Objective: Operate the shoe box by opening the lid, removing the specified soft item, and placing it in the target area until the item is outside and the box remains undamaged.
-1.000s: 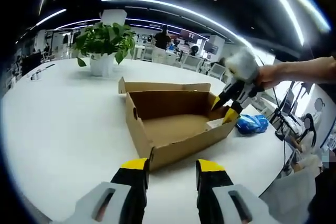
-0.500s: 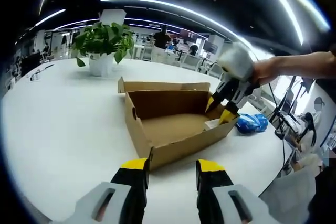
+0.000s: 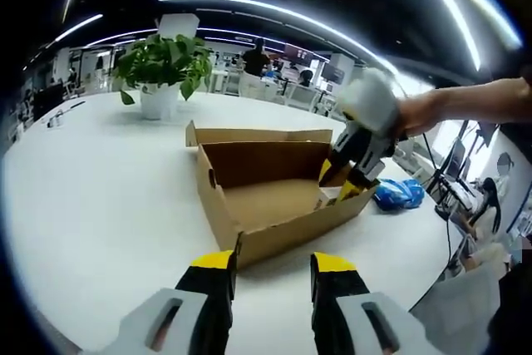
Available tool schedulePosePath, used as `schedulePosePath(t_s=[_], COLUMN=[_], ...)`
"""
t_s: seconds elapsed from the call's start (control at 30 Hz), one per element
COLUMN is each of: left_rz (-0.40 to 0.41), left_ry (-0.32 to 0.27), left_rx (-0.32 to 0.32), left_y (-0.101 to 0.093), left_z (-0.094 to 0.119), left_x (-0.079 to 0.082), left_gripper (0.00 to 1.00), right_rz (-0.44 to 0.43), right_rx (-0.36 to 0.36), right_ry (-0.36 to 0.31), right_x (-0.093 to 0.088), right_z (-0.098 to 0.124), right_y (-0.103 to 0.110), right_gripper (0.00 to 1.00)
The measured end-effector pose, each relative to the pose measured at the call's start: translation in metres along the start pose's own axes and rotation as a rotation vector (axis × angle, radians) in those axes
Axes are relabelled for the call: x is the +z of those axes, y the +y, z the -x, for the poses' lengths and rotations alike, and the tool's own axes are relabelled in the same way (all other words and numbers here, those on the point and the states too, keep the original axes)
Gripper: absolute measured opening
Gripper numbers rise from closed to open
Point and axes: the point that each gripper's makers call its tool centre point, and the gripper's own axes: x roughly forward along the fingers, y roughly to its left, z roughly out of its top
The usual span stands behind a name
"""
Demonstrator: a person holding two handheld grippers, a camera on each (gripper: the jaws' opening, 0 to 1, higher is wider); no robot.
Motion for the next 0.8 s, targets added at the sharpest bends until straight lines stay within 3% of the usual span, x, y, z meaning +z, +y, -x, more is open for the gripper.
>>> schedulePosePath(t_s=[0.1,0.2,0.8], left_rz=[-0.001,0.000,0.007], left_ry=[0.000,-0.001,0.003], left_rx=[0.000,0.001,0.002], left_y=[0.000,0.000,0.001], left_z=[0.000,0.000,-0.001], left_x=[0.000,0.000,-0.001], left_gripper=[0.36,0.36,0.35], right_rz=[0.043,0.040,-0.041], right_rx=[-0.029,-0.033,-0.075], right_ry=[0.057,0.063,0.022], right_x=[-0.012,-0.020,-0.023], right_z=[-0.005,-0.012,-0.014], right_y=[-0.004,-0.008,-0.014], right_gripper=[0.25,0.22,0.19])
